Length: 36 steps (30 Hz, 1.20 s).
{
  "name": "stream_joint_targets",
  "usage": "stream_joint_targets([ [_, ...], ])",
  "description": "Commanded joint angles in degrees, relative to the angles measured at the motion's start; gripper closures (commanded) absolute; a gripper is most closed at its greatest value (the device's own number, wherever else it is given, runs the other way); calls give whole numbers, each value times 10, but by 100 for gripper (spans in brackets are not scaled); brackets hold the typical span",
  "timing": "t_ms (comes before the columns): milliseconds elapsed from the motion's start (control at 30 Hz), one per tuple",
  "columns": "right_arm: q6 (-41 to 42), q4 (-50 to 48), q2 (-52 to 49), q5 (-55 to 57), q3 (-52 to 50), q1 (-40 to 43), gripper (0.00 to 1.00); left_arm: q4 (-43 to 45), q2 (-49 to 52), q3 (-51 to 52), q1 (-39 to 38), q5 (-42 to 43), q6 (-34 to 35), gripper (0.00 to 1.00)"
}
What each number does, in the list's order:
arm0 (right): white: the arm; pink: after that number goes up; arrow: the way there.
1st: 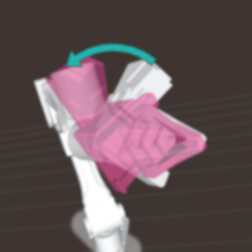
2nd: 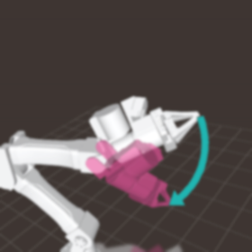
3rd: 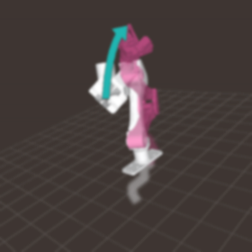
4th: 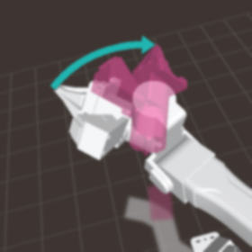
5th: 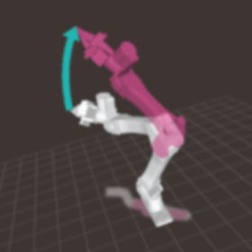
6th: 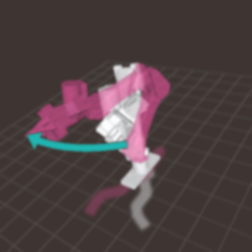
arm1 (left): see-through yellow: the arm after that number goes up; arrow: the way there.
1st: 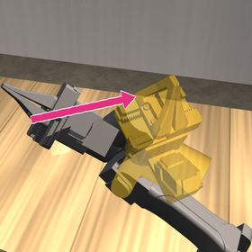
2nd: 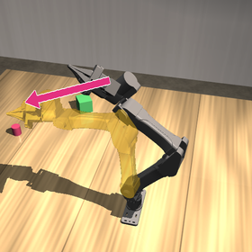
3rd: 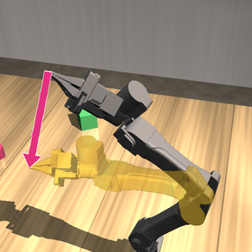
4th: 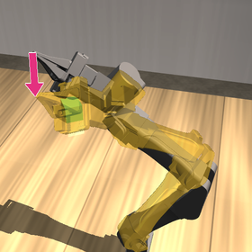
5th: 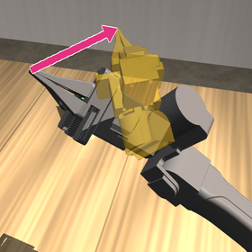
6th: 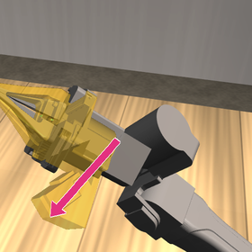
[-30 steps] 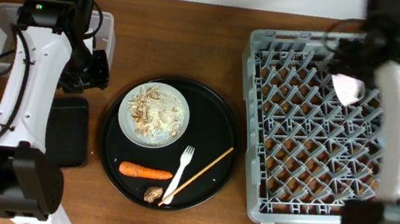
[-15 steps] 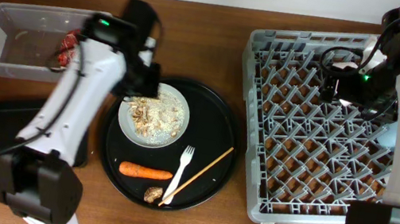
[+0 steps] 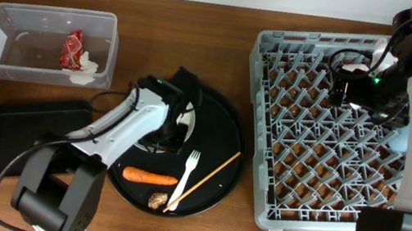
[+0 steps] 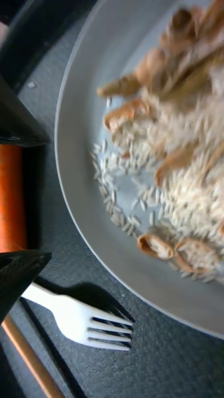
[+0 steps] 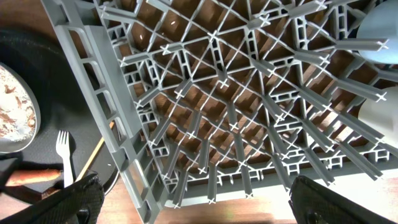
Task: Sort waste into correct bins and load items into the dishwasher rack
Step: 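Grasp the white plate with the left gripper and tip it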
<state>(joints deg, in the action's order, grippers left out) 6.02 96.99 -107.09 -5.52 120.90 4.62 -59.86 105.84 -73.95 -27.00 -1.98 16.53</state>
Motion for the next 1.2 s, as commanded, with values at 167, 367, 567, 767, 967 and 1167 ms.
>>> stream_joint_targets([
  [167,0,3,2,-5,-2,-2,2,59,-13,38,-33,-39,-10,46],
  [367,0,3,2,-5,-2,-2,2,85,-13,52,-34,-49,-10,46],
  [567,0,3,2,-5,-2,-2,2,120,-13,92,-34,-49,-9,47],
  [767,0,3,2,-5,-2,-2,2,136,-13,106,-34,-49,-9,71],
  [967,0,3,2,-5,-2,-2,2,165,-13,106,-34,-49,-7,86],
  [1167,0,3,2,-5,-2,-2,2,174,-13,106,-33,-50,-7,94],
])
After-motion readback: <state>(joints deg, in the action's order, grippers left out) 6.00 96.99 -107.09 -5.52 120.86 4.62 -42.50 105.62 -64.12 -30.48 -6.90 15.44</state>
